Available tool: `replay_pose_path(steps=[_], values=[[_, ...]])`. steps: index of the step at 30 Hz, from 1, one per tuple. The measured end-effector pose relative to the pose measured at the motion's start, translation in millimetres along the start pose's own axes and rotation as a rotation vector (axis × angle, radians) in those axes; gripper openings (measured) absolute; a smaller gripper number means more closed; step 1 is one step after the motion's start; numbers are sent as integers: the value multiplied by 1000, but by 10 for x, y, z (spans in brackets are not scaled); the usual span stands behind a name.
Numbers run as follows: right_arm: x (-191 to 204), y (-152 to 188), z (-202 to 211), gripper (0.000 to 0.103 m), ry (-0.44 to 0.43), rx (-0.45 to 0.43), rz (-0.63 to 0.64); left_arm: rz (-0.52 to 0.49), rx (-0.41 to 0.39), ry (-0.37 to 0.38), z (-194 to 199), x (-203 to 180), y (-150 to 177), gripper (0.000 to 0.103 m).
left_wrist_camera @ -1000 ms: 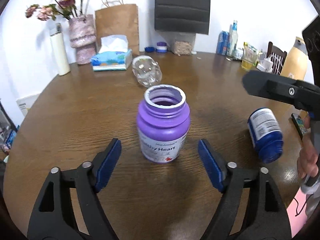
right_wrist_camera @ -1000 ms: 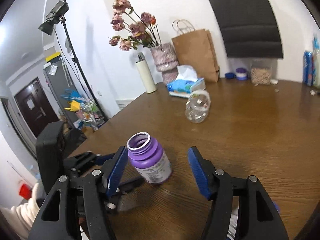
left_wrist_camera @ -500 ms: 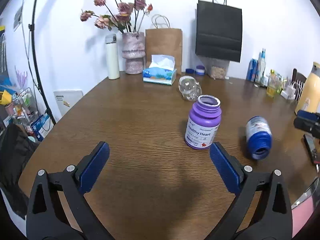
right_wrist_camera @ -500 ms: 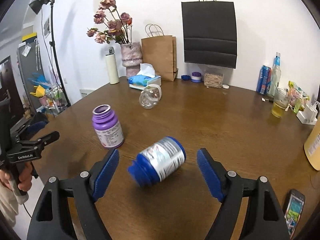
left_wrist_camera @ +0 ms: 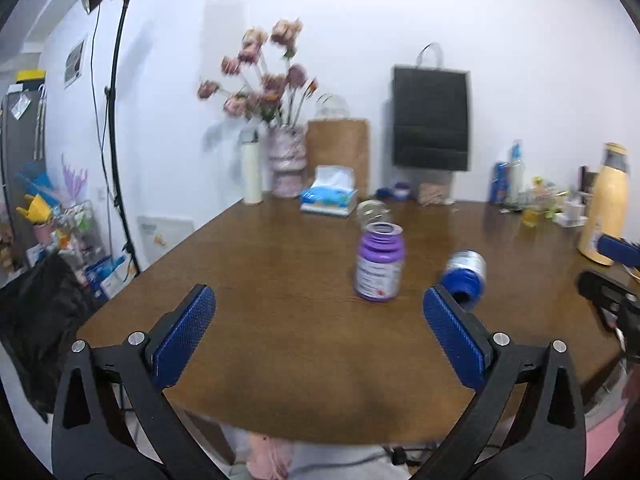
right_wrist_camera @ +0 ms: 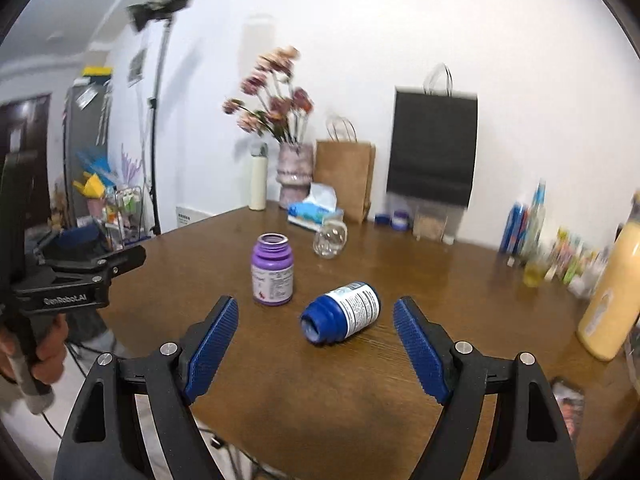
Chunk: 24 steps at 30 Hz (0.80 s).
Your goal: Flip cup upright
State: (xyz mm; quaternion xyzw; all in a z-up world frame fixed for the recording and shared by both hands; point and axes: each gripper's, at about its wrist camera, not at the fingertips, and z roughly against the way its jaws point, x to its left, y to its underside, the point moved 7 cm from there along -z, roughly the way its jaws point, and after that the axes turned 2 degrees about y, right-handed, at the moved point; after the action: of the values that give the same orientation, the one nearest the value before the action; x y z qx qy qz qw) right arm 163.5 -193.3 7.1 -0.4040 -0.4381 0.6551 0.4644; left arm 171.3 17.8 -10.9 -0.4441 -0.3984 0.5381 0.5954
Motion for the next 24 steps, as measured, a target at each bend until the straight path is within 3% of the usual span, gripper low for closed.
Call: replay_pose_path(steps=[2,4,7,9,11,13,24], values=[[80,70,173,84,5,-43,9,-43,-75,-1,236,-58,115,103],[178,227,340,84,-4,-63,-19,-45,-91,4,405,-89,265,103],[308,455,430,84,-56,-37,-48,-21,-56,27,577,-113,459,103],[425,590,424,84,-66,-6,-17,-51,-127,-15,729,-124,422,103],[498,624,373,84,-37,21,38,-61,-158,-1,777,-154,375,103],[523,613,370,84,-50,16,38,-70,-148,25,753,-187,374,103],[457,643,383,84,-33,12,16,-48,-136,10,721,-148,375,103]])
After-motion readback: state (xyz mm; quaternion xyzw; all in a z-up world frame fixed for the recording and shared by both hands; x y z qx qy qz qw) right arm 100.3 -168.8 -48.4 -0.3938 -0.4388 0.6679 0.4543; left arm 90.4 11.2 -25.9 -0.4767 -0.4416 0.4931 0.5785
